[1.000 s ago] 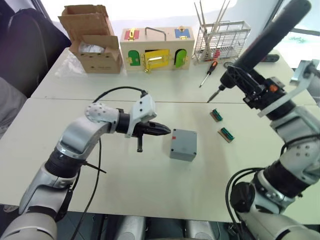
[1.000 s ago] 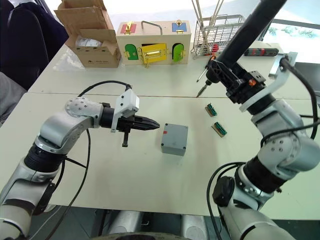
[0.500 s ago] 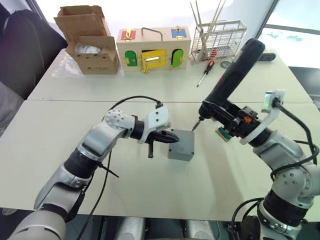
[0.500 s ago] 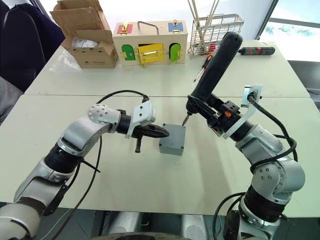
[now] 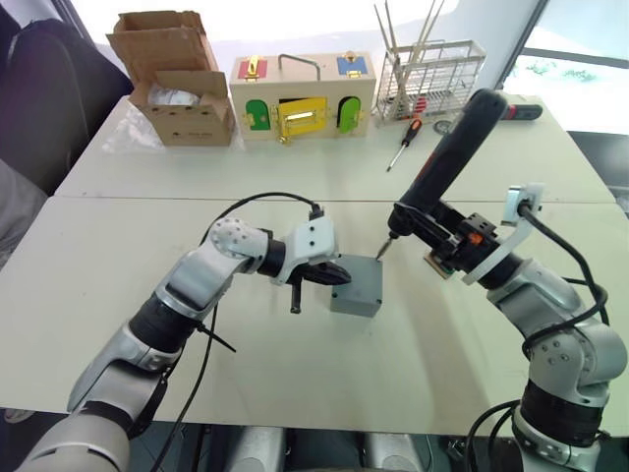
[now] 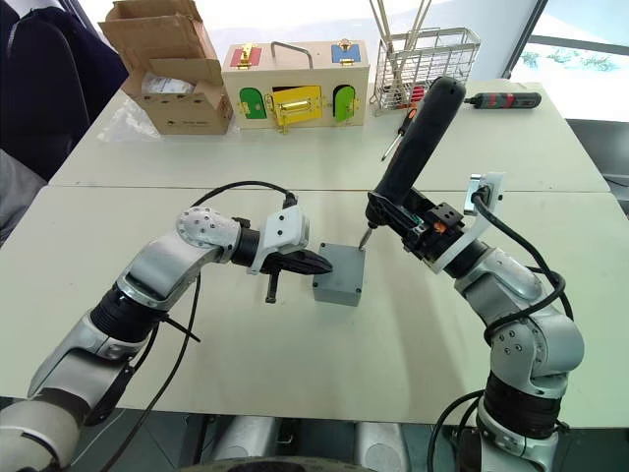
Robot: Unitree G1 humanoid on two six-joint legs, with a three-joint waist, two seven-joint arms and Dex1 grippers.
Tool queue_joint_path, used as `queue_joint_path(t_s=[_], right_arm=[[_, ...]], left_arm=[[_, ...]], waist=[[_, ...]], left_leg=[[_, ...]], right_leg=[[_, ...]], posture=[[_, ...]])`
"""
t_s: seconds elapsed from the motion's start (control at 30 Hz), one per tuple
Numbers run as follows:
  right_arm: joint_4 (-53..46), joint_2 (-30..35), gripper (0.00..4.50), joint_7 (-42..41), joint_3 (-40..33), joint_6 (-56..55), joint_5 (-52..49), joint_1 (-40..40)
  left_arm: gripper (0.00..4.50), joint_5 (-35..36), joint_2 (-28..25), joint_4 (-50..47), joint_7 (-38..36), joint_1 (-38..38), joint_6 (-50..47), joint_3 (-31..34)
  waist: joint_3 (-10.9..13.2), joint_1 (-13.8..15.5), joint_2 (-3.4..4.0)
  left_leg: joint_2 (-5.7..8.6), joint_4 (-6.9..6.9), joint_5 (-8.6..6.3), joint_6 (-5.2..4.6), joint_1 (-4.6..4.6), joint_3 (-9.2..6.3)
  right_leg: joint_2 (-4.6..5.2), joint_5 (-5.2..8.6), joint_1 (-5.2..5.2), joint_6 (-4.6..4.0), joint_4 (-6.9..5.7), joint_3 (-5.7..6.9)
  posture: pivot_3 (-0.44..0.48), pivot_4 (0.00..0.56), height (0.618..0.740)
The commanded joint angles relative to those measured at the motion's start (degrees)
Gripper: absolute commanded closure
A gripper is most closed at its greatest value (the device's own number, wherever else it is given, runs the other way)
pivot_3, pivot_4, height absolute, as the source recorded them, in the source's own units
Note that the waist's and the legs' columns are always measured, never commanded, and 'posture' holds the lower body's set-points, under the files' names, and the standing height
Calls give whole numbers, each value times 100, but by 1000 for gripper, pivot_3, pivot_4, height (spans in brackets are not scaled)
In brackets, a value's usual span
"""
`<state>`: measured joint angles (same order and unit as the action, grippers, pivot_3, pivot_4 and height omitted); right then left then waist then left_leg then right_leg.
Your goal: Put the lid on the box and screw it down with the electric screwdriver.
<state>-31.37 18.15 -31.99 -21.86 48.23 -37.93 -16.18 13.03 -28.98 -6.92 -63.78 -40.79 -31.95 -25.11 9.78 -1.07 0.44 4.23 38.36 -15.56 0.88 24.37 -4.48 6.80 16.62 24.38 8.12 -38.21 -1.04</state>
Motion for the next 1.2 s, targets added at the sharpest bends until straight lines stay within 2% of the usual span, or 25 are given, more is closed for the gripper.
queue_joint_path(t_s=[0.03,0.33,0.87,1.2], right_arm=[[-186,75,2726,90,-51,-204,-373,-35],[-141,291,2726,388,-149,-243,-887,-4],[74,545,2726,372,150,-615,-794,209],[-31,976,2726,78,853,-878,-455,328]], left_arm=[[4500,-2,-44,-162,-32,17,-26,68],[4500,-17,4,-162,20,-7,-65,46],[4500,-19,29,-163,42,-7,-55,65],[4500,-31,57,-120,59,-14,-53,51]], waist=[[0,0,0],[0,3,0],[0,3,0],[-1,-1,-2]], left_leg=[[0,0,0,0,0,0],[0,0,0,0,0,0],[0,1,0,-1,0,1],[0,1,0,-1,0,1]], right_leg=[[0,0,0,0,0,0],[0,0,0,0,0,0],[0,0,0,0,0,0],[0,0,-1,0,0,0]], posture=[[0,150,730],[0,150,730],[0,150,730],[0,150,730]])
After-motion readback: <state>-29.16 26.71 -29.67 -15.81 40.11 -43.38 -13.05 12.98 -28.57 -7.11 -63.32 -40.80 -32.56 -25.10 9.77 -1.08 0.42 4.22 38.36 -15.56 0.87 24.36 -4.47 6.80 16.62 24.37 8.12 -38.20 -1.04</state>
